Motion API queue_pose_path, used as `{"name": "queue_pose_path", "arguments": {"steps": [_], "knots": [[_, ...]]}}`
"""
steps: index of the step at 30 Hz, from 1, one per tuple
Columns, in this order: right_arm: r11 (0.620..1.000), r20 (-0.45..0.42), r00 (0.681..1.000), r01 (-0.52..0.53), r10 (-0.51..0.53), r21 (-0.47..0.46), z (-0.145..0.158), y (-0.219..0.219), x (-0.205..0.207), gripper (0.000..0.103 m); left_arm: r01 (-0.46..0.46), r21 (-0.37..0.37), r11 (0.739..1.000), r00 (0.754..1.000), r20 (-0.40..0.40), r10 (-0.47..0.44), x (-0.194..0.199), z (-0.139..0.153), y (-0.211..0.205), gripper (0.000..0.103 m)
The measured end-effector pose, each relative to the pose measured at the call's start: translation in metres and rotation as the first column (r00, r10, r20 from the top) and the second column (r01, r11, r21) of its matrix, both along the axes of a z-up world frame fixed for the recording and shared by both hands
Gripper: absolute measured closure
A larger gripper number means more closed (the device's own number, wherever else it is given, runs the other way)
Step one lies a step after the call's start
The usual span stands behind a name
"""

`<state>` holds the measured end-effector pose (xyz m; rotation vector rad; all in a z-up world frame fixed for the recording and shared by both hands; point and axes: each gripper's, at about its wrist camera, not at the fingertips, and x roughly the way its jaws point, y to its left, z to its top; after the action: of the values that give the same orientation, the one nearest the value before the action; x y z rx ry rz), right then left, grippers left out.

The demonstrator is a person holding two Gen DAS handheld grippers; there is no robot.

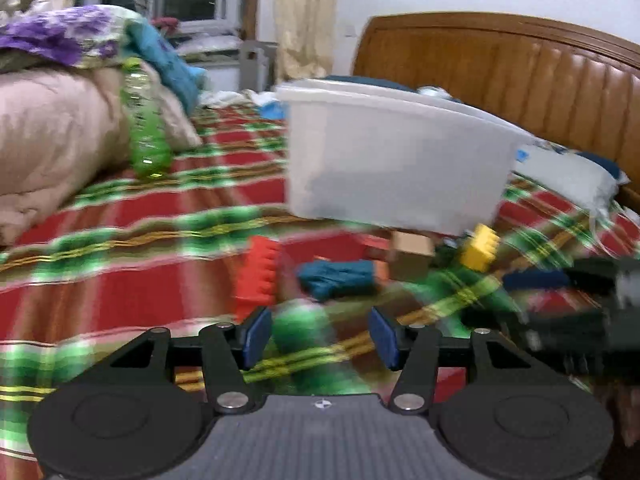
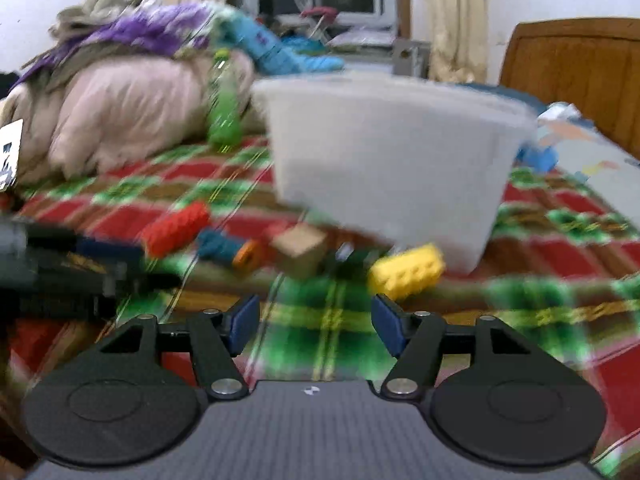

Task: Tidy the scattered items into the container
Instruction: 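Withdraw both open tools from the bin toward the toy pile, then grasp the red Lego brick with the left tool while the right tool grasps the blue toy gun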

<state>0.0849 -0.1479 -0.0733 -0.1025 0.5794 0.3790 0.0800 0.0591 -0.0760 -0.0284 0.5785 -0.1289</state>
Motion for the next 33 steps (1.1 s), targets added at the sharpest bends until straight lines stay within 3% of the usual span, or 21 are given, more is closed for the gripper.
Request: {"name": "queue_pose_path", "arguments": {"steps": [3, 6, 9, 10, 11, 13, 17, 19, 23, 26, 33], "knots": [[0.999, 0.007, 0.999, -0.034, 0.034, -0.015, -0.002, 0.009, -0.004, 0.038, -0.024, 0.016, 1.000, 1.000, 0.003, 0.024, 0.012, -0.001, 0.009, 0.045], [0.996, 0.053, 0.995, -0.088, 0.090, -0.029, 0.004, 0.018, -0.006, 0.037, -0.022, 0.038, 0.999, 0.999, -0.049, 0.024, 0.038, -0.010, 0.013, 0.046], [0.984, 0.116, 0.980, -0.153, 0.163, -0.092, 0.007, 0.030, -0.006, 0.039, -0.007, 0.016, 1.000, 0.996, -0.094, 0.009, 0.054, -0.020, 0.020, 0.060], [0.978, 0.127, 0.974, -0.176, 0.190, -0.113, 0.006, 0.035, -0.005, 0.040, -0.001, 0.000, 1.000, 0.995, -0.096, 0.001, 0.053, -0.019, 0.023, 0.072], [0.971, 0.130, 0.967, -0.205, 0.220, -0.122, 0.006, 0.038, -0.002, 0.041, 0.004, -0.015, 1.000, 0.995, -0.101, -0.006, 0.052, -0.018, 0.027, 0.078], [0.960, 0.120, 0.956, -0.254, 0.268, -0.121, 0.004, 0.046, 0.006, 0.044, 0.011, -0.040, 0.999, 0.994, -0.109, -0.016, 0.047, -0.017, 0.034, 0.078], [0.940, 0.147, 0.934, -0.301, 0.325, -0.163, -0.003, 0.067, 0.024, 0.046, 0.034, 0.015, 0.999, 0.994, -0.105, -0.032, 0.030, -0.016, 0.037, 0.078], [0.933, 0.164, 0.926, -0.311, 0.340, -0.179, -0.006, 0.074, 0.032, 0.046, 0.043, 0.007, 0.999, 0.993, -0.110, -0.042, 0.023, -0.016, 0.040, 0.078], [0.907, 0.101, 0.915, -0.365, 0.392, -0.212, -0.013, 0.086, 0.051, 0.048, 0.054, -0.006, 0.999, 0.992, -0.114, -0.054, 0.019, -0.015, 0.042, 0.077], [0.910, 0.038, 0.920, -0.379, 0.390, -0.167, -0.016, 0.082, 0.055, 0.056, 0.060, -0.025, 0.998, 0.991, -0.115, -0.063, 0.018, -0.015, 0.042, 0.077], [0.939, 0.000, 0.947, -0.319, 0.322, -0.131, -0.016, 0.066, 0.030, 0.057, 0.110, -0.042, 0.993, 0.987, -0.115, -0.114, 0.007, -0.018, 0.025, 0.077]]}}
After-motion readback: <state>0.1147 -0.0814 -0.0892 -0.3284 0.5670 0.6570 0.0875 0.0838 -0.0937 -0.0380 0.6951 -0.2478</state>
